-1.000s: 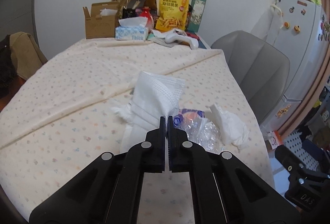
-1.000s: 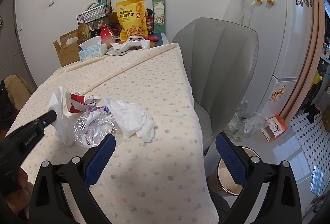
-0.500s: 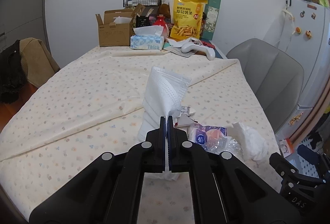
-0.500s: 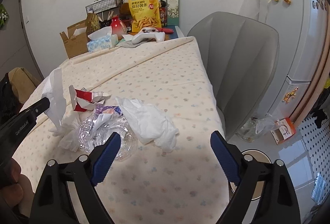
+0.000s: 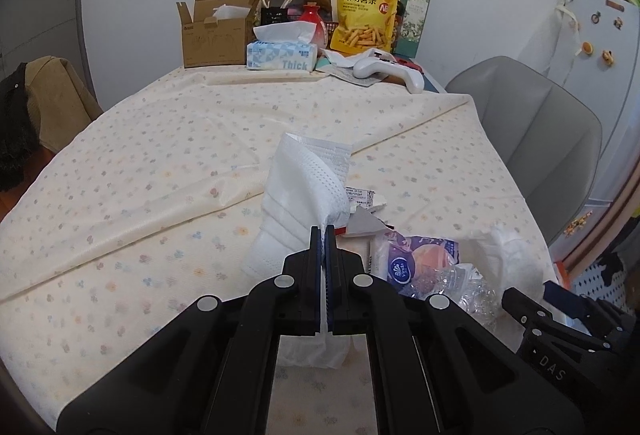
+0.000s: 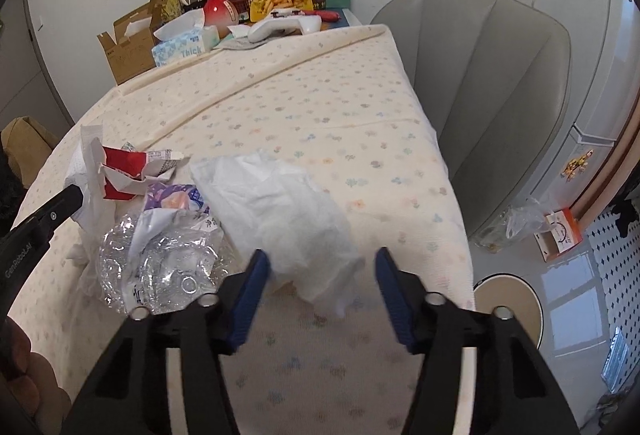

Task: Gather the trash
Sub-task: 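Grasp the white face mask with the left gripper while the right gripper grasps the white tissue, then carry the mask and tissue over the floor bin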

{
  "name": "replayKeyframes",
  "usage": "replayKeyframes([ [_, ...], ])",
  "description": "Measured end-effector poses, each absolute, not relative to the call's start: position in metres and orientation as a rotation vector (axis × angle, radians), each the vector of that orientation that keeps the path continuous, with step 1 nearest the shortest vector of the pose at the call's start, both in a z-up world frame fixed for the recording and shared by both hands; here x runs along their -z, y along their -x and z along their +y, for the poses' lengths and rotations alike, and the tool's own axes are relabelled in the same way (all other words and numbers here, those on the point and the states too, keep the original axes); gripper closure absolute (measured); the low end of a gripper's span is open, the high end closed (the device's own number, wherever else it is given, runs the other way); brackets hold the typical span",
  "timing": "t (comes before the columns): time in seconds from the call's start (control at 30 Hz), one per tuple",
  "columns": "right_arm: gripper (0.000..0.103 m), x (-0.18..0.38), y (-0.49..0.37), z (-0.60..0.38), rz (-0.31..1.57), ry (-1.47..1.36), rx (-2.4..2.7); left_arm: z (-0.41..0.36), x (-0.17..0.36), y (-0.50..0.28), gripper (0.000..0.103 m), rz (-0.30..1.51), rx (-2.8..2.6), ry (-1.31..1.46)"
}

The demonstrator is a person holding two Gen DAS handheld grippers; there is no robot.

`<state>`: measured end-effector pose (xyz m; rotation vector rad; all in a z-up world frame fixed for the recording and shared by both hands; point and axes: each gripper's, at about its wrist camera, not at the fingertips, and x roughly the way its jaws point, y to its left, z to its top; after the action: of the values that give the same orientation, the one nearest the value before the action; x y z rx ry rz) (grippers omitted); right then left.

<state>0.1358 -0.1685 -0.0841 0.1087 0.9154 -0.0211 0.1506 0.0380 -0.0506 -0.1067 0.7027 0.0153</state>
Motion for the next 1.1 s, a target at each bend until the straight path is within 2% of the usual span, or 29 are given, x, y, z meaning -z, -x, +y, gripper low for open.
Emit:
replayKeyframes([
  [0.03,0.063,0.086,-0.137,-0.169,0.924,-0.114,0.015,0.038,0.051,-0.151,0.1,0.704,-0.015,0.105],
  [0.17,0.092,0.084,-0.134,-0.168,0.921,-0.134,-0.008,0.035,0.051,-0.15,0.1,0.702,-0.018,0.095],
  [0.2,0.094,0.081,-0.131,-0.169,0.907,-0.142,-0.001,0.034,0.05,-0.149,0.1,0.7,-0.019,0.093],
  [0.63,0.097,0.027,-0.088,-0.174,0.76,-0.129,0.002,0.025,0.023,-0.12,0.1,0.633,-0.015,0.076],
  [1.1,0.097,-0.002,-0.052,-0.198,0.684,-0.15,0.024,-0.003,-0.006,-0.087,0.1,0.568,0.033,0.053],
])
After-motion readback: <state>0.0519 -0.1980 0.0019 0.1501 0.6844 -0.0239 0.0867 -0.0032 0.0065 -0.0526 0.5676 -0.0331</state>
